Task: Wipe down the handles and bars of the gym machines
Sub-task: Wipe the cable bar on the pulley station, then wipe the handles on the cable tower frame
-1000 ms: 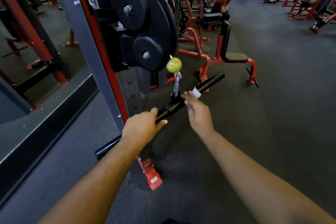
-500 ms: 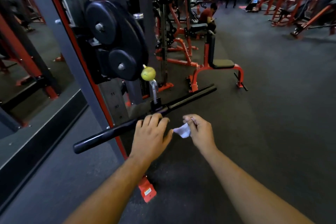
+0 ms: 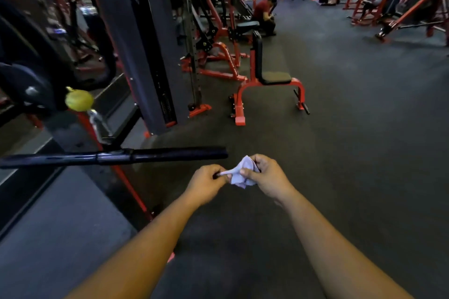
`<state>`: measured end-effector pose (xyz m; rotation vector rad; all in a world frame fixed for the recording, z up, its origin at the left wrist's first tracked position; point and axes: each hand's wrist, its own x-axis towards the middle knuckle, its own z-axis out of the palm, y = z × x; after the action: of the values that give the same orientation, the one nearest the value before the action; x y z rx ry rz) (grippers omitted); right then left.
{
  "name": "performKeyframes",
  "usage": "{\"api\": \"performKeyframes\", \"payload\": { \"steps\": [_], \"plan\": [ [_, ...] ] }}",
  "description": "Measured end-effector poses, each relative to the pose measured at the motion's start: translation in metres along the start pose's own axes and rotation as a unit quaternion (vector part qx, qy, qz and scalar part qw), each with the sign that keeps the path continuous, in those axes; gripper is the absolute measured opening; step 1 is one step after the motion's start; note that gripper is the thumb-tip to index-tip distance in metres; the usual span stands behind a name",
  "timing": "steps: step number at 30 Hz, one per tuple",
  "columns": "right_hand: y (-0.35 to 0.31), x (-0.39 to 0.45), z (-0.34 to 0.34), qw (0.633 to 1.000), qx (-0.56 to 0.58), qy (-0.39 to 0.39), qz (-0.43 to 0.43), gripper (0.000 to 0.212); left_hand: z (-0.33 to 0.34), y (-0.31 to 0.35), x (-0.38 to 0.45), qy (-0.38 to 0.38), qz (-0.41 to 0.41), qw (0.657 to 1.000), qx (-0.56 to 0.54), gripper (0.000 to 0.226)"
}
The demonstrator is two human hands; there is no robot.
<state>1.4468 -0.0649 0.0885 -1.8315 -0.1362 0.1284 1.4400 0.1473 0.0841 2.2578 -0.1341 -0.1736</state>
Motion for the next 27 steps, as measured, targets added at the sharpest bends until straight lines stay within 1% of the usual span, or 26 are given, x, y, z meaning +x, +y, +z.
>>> {"api": "performKeyframes", "payload": {
  "steps": [2, 4, 7, 9, 11, 12, 13, 15, 16, 17, 19, 22, 25, 27],
  "plan": [
    [0.010, -0.003, -0.035, 1.000, -0.021, -0.012, 0.000, 0.017, 0.019, 0.011, 0.003, -0.041, 0.002, 0.997, -0.062, 0.020],
    [0.014, -0.005, -0.067, 1.000, -0.021, -0.017, 0.004, 0.015, 0.037, 0.029, 0.004, -0.064, 0.002, 0.992, -0.111, 0.022],
    [0.016, 0.000, -0.103, 0.999, -0.028, -0.016, -0.003, 0.012, 0.057, 0.052, 0.017, -0.072, 0.028, 0.985, -0.152, 0.020],
    [0.017, 0.010, -0.120, 1.000, -0.020, -0.008, -0.009, 0.010, 0.067, 0.071, 0.034, -0.065, 0.049, 0.984, -0.158, 0.026],
    [0.017, 0.026, -0.130, 1.000, -0.007, 0.010, -0.010, 0.010, 0.076, 0.085, 0.054, -0.049, 0.052, 0.983, -0.171, 0.040],
    [0.017, 0.035, -0.136, 1.000, -0.001, 0.016, -0.011, 0.011, 0.082, 0.091, 0.066, -0.037, 0.043, 0.981, -0.186, 0.042],
    [0.017, 0.045, -0.140, 1.000, 0.003, 0.021, -0.011, 0.011, 0.086, 0.098, 0.076, -0.023, 0.018, 0.977, -0.212, 0.036],
    [0.019, 0.070, -0.150, 0.999, 0.014, 0.028, -0.006, 0.012, 0.096, 0.109, 0.099, 0.002, -0.046, 0.954, -0.296, 0.025],
    [0.020, 0.081, -0.156, 0.999, 0.021, 0.032, 0.001, 0.012, 0.100, 0.112, 0.110, 0.015, -0.077, 0.940, -0.332, 0.024],
    [0.020, 0.095, -0.162, 0.999, 0.023, 0.035, 0.007, 0.011, 0.105, 0.112, 0.126, 0.031, -0.090, 0.934, -0.344, 0.022],
    [0.022, 0.123, -0.172, 0.999, 0.019, 0.041, 0.018, 0.010, 0.115, 0.111, 0.157, 0.069, -0.087, 0.927, -0.357, 0.014],
    [0.030, 0.162, -0.182, 0.997, 0.021, 0.062, 0.035, 0.016, 0.127, 0.113, 0.198, 0.143, -0.099, 0.902, -0.395, 0.007],
    [0.038, 0.199, -0.185, 0.996, 0.020, 0.063, 0.051, 0.020, 0.132, 0.115, 0.236, 0.157, -0.122, 0.884, -0.424, 0.012],
    [0.037, 0.220, -0.185, 0.999, 0.019, 0.031, 0.032, 0.023, 0.129, 0.114, 0.260, 0.155, -0.129, 0.881, -0.429, 0.014]
  ]
}}
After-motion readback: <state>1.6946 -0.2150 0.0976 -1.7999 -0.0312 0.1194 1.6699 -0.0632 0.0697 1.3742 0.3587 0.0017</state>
